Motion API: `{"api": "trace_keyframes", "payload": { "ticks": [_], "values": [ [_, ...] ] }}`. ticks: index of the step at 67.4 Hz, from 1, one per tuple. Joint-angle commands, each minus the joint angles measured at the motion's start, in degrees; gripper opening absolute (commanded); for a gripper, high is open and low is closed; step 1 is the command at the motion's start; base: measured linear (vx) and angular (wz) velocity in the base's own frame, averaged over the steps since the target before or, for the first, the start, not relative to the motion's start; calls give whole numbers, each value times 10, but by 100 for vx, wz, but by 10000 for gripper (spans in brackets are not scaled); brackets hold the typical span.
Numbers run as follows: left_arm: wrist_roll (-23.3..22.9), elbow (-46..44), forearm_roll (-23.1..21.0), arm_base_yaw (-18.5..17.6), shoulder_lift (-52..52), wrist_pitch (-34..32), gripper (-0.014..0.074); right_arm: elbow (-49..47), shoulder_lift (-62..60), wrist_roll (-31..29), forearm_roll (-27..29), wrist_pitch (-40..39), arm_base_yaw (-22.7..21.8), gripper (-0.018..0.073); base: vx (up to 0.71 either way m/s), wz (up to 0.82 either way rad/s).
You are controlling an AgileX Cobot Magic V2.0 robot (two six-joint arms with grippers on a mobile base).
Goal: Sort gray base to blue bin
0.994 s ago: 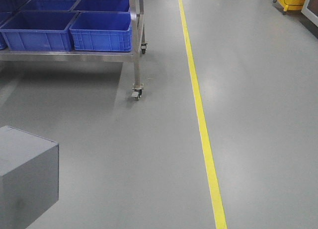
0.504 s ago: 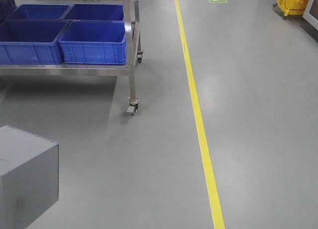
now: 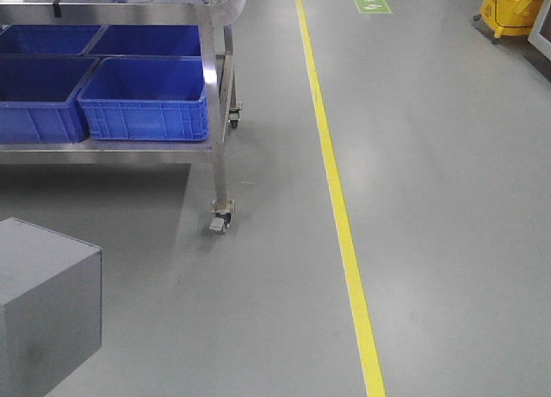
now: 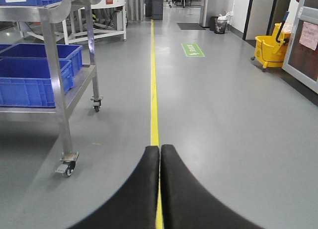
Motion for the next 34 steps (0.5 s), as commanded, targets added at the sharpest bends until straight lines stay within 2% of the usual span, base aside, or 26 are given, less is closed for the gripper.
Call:
{"api": "trace_keyframes", "payload": {
  "ticks": [1, 34],
  "values": [
    [-3, -17, 4, -4, 6, -59, -8, 3, -4, -4, -5, -46, -4, -5, 42, -2],
    [-3, -17, 4, -4, 6, -59, -8, 3, -4, -4, -5, -45, -4, -5, 42, 4]
  ]
}}
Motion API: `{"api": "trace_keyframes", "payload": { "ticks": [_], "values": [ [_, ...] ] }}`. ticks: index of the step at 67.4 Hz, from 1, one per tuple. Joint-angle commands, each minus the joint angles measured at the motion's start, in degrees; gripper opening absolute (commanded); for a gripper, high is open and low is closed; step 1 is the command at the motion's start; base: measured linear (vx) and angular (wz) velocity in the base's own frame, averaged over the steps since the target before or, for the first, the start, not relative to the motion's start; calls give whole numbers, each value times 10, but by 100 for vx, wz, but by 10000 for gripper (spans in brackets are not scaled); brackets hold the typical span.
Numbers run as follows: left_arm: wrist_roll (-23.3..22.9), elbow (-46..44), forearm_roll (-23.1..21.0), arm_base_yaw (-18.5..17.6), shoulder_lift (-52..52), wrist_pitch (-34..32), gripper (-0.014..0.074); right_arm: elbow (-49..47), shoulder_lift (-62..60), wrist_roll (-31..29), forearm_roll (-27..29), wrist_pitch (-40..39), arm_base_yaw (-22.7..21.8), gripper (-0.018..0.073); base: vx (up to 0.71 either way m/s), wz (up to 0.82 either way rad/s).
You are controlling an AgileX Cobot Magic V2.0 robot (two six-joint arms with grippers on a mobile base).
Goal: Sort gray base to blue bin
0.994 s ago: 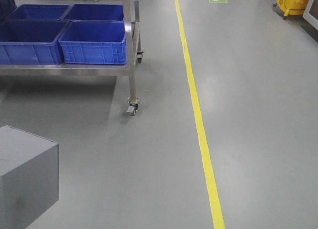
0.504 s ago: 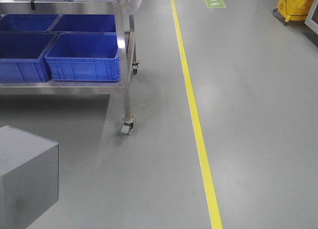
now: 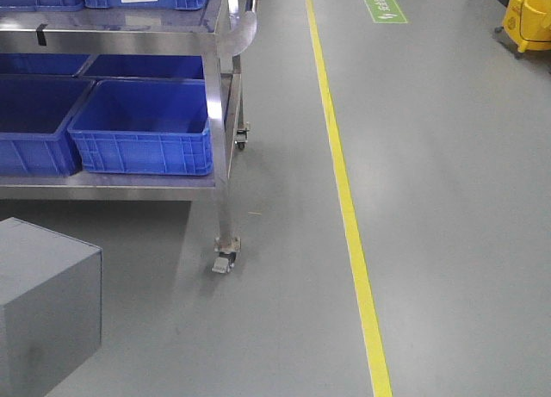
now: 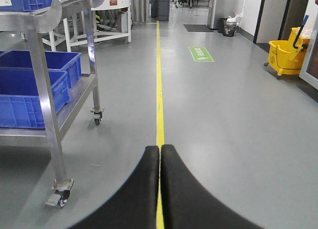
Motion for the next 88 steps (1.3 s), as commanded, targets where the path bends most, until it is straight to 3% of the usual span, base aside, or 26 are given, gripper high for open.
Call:
{"api": "trace_keyframes", "payload": {
  "ticks": [1, 45, 88],
  "values": [
    [-4, -17, 4, -4, 6, -59, -8, 3, -4, -4, -5, -45, -4, -5, 40, 6],
    [-4, -17, 4, -4, 6, -59, -8, 3, -4, -4, -5, -45, -4, -5, 35, 14],
    [-4, -17, 4, -4, 6, -59, -8, 3, -4, -4, -5, -45, -4, -5, 23, 82]
  ]
}}
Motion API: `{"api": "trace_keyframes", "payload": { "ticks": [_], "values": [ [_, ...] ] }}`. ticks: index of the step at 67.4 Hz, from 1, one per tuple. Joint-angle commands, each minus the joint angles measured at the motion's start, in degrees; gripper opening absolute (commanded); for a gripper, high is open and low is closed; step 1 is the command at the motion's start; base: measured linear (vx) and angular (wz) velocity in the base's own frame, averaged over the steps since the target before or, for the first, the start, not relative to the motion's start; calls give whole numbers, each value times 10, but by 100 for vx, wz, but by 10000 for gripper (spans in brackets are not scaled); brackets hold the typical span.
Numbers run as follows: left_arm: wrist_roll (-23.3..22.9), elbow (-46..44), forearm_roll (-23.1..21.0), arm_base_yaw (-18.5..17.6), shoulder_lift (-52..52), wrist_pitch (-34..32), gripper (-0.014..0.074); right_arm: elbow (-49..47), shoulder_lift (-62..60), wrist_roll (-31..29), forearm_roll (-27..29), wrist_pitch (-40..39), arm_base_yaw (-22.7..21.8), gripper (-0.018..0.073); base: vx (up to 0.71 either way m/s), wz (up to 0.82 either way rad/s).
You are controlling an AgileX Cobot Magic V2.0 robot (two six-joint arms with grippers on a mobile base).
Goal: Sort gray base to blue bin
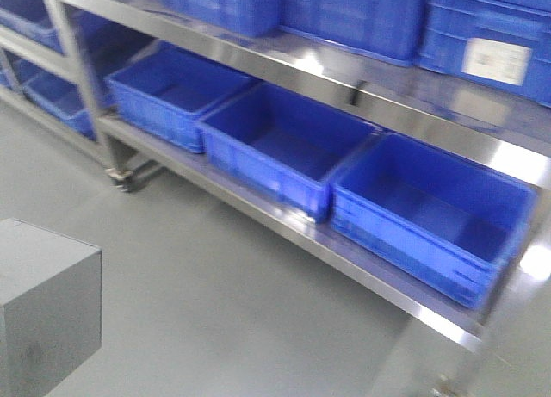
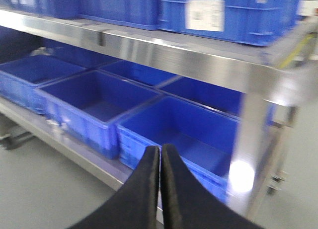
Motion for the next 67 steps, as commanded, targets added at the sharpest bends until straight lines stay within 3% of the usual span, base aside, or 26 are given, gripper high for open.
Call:
{"api": "trace_keyframes", "payload": {
  "ticks": [1, 67],
  "values": [
    [-4, -17, 4, -4, 6, -59, -8, 3, -4, -4, -5, -45, -4, -5, 21, 80],
    [-4, -17, 4, -4, 6, -59, -8, 3, -4, -4, -5, -45, -4, -5, 19, 71]
  ]
}}
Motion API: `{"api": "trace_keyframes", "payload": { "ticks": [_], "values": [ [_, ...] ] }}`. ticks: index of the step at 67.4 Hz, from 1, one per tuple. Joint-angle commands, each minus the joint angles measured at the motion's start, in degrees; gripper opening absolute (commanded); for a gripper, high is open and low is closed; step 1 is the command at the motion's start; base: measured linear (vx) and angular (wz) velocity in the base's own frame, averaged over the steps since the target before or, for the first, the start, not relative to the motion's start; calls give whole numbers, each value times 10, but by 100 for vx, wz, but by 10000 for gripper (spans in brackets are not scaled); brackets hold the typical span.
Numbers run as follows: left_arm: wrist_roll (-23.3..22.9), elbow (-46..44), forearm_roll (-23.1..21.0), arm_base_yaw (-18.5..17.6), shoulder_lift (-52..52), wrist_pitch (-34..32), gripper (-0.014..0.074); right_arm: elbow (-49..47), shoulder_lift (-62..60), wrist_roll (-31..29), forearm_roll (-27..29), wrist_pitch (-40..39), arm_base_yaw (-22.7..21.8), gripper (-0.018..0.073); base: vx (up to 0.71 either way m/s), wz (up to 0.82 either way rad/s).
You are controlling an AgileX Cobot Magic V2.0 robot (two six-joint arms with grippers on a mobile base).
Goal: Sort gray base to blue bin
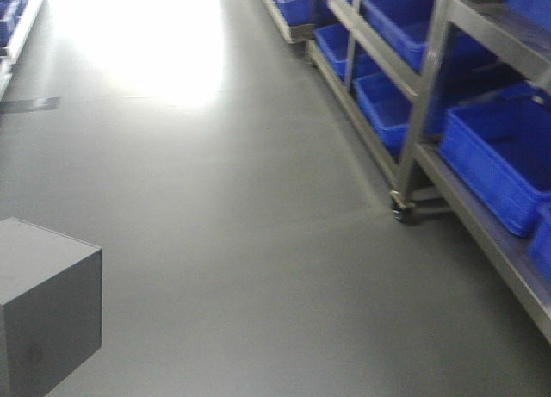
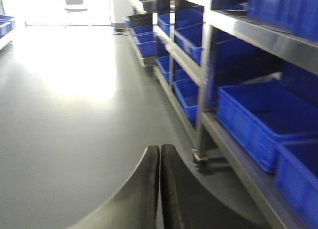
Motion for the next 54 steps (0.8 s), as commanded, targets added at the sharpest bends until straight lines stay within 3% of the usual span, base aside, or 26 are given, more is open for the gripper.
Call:
{"api": "trace_keyframes", "payload": {
  "ticks": [1, 24, 54],
  "values": [
    [-4, -17, 4, -4, 6, -59, -8, 3, -4, -4, -5, -45, -4, -5, 21, 66],
    [-4, -17, 4, -4, 6, -59, -8, 3, -4, -4, -5, -45, -4, -5, 28, 42],
    [-4, -17, 4, -4, 6, -59, -8, 3, -4, -4, -5, -45, -4, -5, 42, 6]
  ]
}}
